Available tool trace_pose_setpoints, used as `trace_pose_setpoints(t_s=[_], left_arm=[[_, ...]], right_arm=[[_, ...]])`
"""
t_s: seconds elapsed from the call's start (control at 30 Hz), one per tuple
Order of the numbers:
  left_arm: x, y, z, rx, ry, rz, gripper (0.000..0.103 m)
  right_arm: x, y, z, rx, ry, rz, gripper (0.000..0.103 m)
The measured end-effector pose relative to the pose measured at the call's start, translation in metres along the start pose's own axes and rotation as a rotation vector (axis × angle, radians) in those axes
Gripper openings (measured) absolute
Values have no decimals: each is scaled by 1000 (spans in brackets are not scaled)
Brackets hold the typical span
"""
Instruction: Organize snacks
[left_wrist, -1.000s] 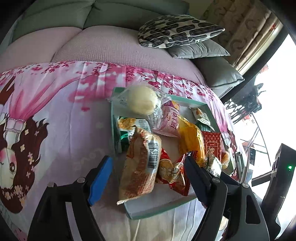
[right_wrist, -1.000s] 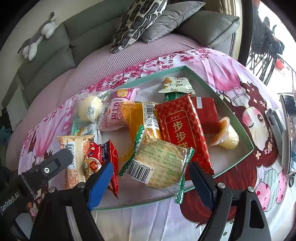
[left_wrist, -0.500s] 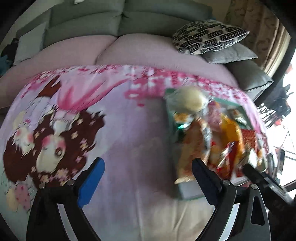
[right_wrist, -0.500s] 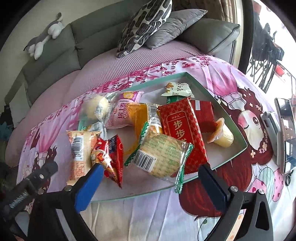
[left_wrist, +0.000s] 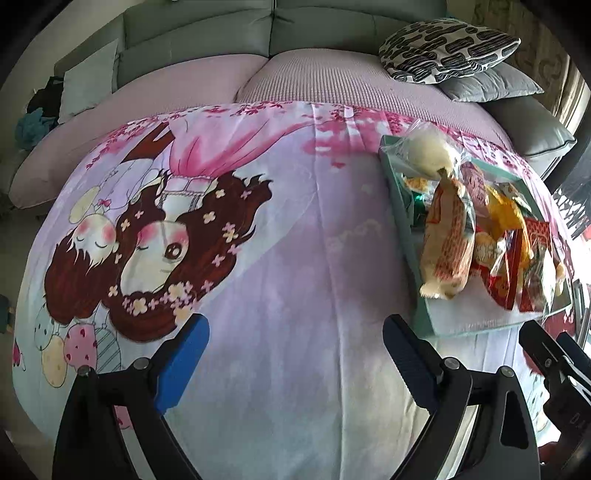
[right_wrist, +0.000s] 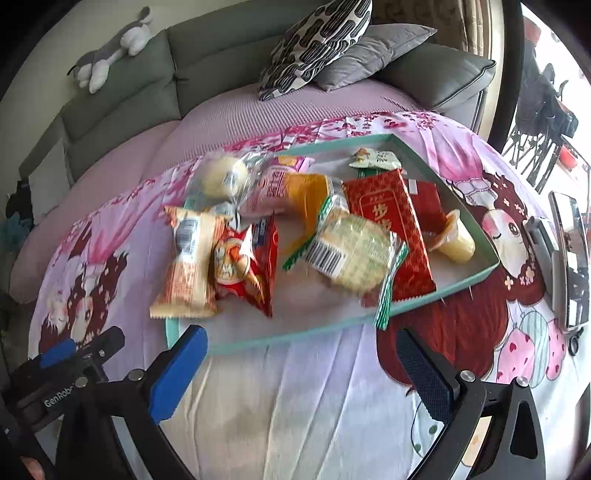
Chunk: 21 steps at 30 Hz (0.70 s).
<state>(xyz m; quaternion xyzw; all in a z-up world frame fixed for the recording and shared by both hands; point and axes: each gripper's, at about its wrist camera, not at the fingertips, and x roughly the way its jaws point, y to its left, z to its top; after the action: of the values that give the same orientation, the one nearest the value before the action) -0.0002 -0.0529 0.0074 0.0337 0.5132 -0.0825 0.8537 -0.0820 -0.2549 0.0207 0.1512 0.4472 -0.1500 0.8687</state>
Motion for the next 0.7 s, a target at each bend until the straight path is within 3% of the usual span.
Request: trace_pose_setpoints(t_s=[0.7], left_arm=[[-9,-1,-4,12,-14,18,95]], right_arm=[[-4,2,-5,-12,-14,7,103]])
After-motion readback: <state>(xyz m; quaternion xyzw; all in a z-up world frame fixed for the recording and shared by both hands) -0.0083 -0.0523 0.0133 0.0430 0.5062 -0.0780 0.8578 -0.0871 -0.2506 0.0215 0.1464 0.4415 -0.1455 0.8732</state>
